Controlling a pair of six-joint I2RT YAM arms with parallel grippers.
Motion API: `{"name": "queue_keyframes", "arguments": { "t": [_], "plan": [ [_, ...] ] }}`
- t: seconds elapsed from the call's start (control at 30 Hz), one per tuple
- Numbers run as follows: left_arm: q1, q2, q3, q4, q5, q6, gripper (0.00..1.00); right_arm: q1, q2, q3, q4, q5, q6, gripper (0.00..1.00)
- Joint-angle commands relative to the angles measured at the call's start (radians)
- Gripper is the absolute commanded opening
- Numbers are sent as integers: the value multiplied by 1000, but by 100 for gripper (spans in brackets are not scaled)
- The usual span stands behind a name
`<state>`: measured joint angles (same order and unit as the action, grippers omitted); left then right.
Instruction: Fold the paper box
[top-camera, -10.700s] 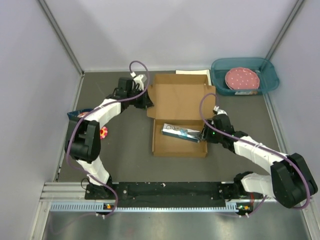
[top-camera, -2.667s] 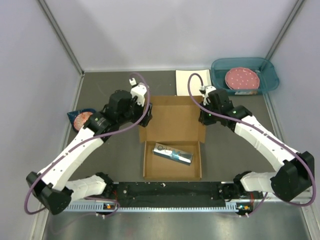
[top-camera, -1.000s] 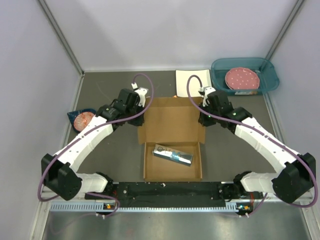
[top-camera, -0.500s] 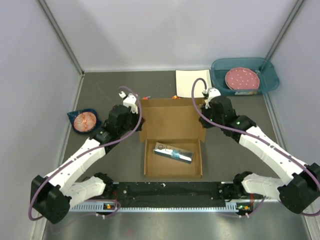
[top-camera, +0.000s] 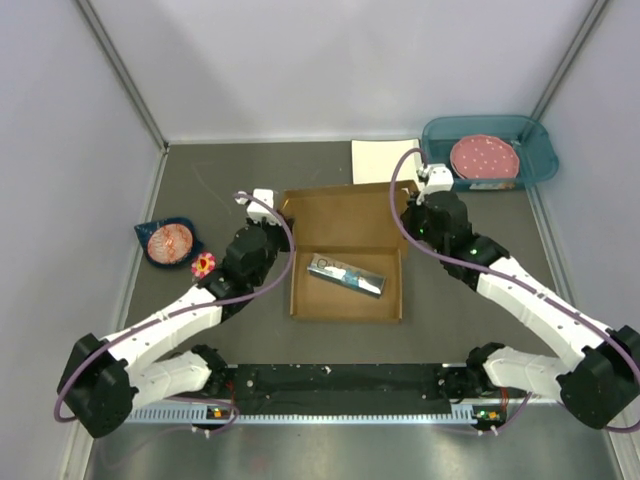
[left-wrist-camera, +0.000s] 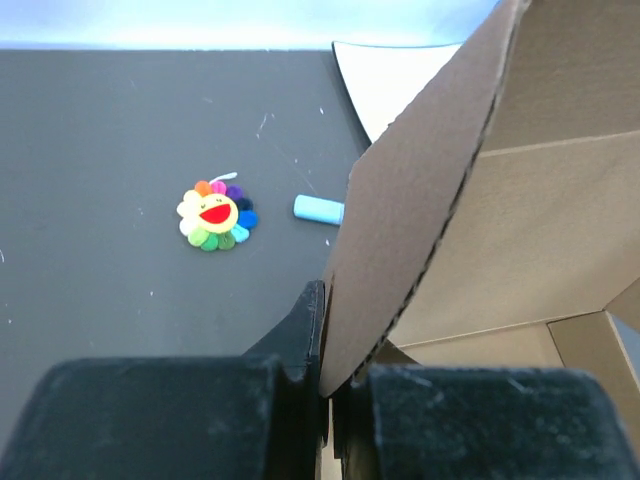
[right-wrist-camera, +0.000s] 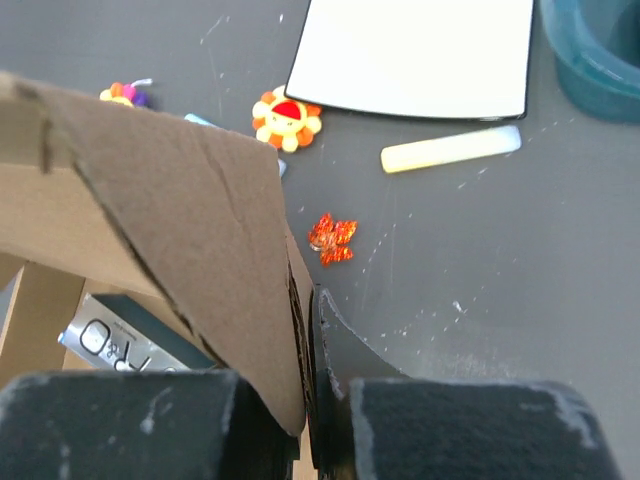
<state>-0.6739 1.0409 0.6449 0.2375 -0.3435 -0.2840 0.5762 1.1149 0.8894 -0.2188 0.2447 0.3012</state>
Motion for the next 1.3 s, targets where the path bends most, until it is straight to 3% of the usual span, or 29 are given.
{"name": "queue_keyframes", "arguments": {
  "t": [0.0, 0.27, 0.67, 1.0, 1.27],
  "plan": [
    [-61, 10, -65, 415, -130, -32, 0, 25, -30, -20, 162, 45, 133, 0],
    [-122, 57, -177, 615, -274, -66, 0, 57, -3, -63, 151, 120, 265, 0],
    [-167, 90, -318, 847, -359, -52, 0, 97, -52, -228, 183, 229, 429, 0],
    [-176, 48, -421, 865, -403, -127, 0, 149, -99, -372, 184, 284, 496, 0],
    [-185, -22, -497, 787, -434, -187, 0, 186, -145, -448, 150, 306, 524, 0]
  ]
}}
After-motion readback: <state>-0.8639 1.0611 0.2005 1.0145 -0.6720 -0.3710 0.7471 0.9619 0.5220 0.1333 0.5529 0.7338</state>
